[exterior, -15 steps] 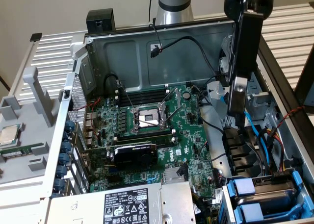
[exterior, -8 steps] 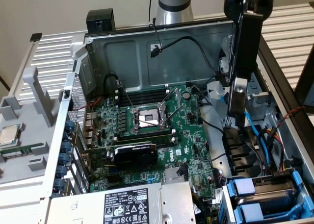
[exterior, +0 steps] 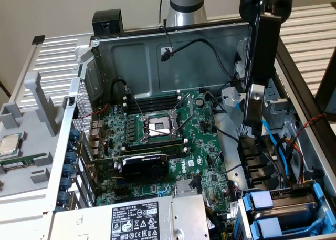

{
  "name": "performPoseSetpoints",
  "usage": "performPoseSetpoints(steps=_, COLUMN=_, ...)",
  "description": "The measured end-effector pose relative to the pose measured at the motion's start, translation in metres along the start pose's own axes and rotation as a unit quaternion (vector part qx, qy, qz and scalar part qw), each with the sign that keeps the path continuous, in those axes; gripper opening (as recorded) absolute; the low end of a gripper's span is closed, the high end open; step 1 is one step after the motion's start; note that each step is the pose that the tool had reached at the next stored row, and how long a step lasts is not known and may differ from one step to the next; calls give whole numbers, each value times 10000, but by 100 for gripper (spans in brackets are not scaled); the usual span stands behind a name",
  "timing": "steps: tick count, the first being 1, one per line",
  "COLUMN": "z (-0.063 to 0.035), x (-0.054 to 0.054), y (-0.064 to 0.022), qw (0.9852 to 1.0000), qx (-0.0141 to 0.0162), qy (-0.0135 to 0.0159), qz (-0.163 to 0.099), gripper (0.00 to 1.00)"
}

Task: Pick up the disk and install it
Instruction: 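Insert the second disk wire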

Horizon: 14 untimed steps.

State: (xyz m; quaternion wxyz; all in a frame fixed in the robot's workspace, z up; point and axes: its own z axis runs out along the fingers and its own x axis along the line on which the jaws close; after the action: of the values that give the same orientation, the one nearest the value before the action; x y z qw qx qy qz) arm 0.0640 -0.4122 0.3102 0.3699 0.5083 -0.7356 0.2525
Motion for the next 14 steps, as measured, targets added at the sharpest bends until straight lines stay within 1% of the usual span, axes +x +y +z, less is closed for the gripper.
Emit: performPoseSetpoints(steps=14, z=3, x=-1, y=7, qw=10000, qx=-1, qy=0, qz=0, gripper=37)
